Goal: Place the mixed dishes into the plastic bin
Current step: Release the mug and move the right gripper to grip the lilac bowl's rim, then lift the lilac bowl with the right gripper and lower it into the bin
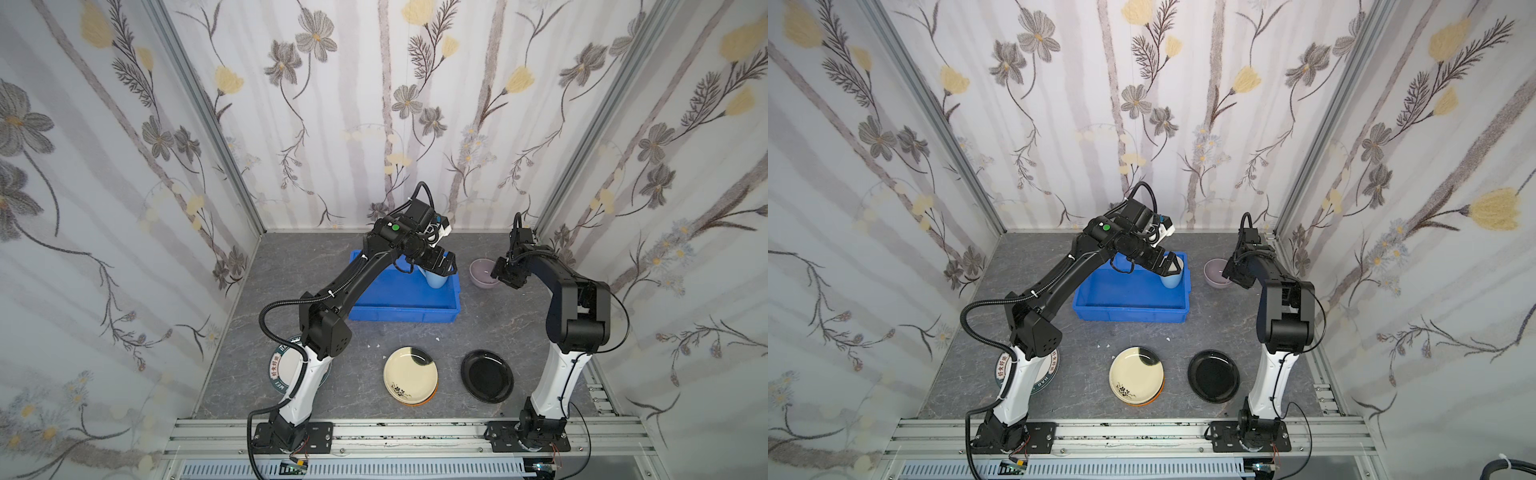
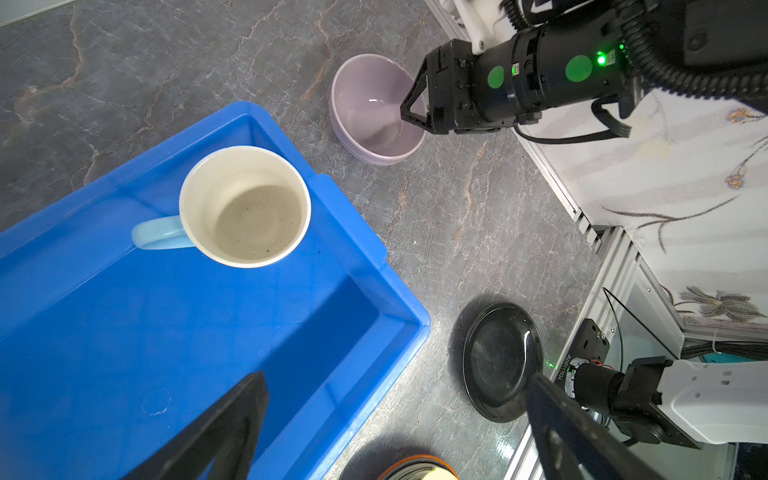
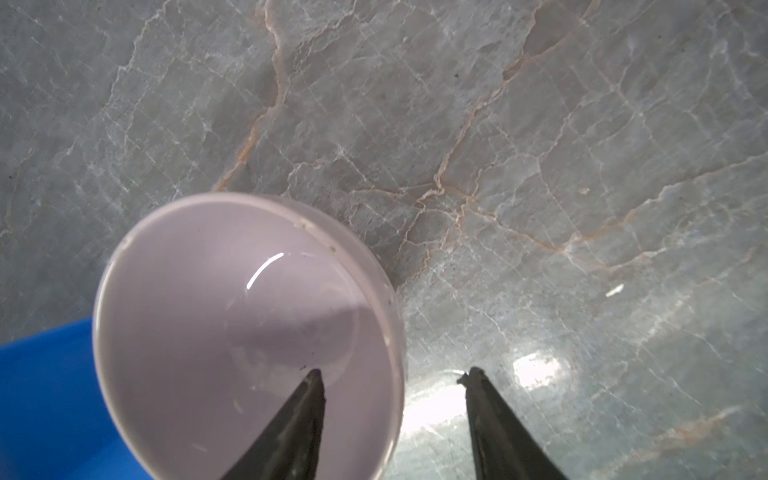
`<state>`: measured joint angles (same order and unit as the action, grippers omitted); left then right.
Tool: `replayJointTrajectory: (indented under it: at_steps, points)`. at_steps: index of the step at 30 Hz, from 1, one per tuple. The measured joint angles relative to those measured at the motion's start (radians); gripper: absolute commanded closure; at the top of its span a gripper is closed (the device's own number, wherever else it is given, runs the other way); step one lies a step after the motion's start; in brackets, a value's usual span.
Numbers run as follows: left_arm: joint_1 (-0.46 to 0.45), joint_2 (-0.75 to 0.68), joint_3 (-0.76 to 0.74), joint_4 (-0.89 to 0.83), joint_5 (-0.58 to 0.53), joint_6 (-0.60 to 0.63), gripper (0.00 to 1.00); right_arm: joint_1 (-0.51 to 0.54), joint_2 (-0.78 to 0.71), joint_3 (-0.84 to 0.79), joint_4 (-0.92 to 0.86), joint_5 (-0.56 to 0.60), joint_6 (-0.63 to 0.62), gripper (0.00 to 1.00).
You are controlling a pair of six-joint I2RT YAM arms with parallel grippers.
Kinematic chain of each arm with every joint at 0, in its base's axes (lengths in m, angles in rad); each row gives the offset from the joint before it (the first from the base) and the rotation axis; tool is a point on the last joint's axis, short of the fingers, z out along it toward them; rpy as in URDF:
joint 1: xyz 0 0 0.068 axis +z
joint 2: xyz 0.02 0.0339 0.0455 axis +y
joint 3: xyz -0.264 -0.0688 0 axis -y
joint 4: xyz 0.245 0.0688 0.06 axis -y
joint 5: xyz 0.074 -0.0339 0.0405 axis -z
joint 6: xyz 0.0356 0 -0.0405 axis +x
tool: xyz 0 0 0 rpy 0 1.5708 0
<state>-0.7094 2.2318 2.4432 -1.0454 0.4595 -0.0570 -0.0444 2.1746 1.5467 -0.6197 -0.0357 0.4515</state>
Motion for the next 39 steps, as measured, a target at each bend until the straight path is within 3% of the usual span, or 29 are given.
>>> replayJointTrajectory:
  at_steps: [7,12,23,33,39]
  points:
    - [0.0,0.0,0.0,-0.022,-0.028,-0.002,0.0,-0.008,0.048,0.013,0.003,-0.017,-0.008,0.74]
    - [0.001,0.0,-0.001,-0.028,-0.044,-0.003,0.0,-0.018,0.056,0.013,0.005,-0.036,-0.013,0.86]
    - [0.005,0.002,-0.004,-0.026,-0.068,-0.003,0.0,-0.024,0.022,0.015,-0.038,-0.027,-0.041,0.92]
    - [0.02,0.002,-0.004,-0.01,-0.106,-0.005,0.0,-0.018,-0.126,0.028,-0.104,-0.037,-0.042,0.93]
    - [0.052,-0.006,-0.035,-0.013,-0.123,0.009,0.0,0.051,-0.224,0.032,-0.157,-0.04,-0.057,0.93]
